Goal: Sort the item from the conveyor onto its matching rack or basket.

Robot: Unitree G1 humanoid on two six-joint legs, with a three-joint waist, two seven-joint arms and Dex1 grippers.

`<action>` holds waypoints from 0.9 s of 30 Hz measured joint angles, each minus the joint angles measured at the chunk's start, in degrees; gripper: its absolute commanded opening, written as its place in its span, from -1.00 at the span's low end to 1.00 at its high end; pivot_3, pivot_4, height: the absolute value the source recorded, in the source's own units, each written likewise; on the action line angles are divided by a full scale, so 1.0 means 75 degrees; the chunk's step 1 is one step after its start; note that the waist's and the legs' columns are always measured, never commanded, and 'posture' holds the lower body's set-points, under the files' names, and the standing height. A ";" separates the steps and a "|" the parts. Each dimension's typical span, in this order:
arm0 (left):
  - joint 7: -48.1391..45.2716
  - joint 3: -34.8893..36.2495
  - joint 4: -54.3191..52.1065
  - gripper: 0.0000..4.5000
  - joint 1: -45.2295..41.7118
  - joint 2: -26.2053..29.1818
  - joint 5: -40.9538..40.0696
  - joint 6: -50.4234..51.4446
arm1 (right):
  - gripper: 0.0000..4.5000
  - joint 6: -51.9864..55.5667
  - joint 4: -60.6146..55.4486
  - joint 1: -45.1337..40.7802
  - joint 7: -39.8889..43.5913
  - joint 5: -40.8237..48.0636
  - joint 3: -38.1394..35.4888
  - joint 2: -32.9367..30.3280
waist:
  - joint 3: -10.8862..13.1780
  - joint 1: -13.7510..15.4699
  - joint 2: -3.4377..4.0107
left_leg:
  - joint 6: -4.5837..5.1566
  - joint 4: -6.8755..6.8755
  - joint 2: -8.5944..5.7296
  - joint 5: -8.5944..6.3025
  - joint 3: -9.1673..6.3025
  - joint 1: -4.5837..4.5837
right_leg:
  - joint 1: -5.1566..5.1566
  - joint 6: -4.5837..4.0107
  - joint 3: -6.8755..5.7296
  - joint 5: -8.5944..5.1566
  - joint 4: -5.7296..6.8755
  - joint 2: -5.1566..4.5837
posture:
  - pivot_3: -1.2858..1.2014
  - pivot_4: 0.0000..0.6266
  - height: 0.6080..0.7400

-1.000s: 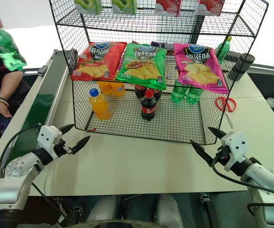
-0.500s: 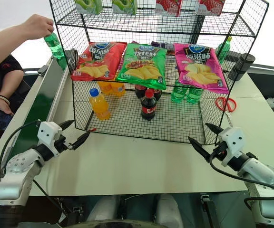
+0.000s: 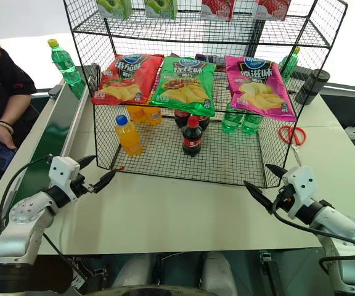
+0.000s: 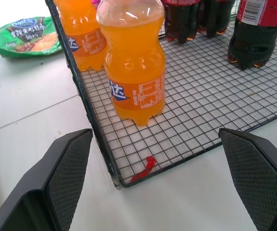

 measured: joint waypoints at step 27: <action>0.2172 0.2702 0.0973 1.00 0.0086 -0.1047 -0.0636 -0.0773 | 0.98 0.1147 -0.2324 -0.0794 -0.0021 0.0534 0.3570 0.1300 | -0.0034 0.0006 -0.0066 | -0.0002 0.0003 -0.0001 0.0000 -0.0007 -0.0005 | -0.0003 0.0000 -0.0005 0.0000 -0.0001 -0.0008 | 0.03 -0.52 0.84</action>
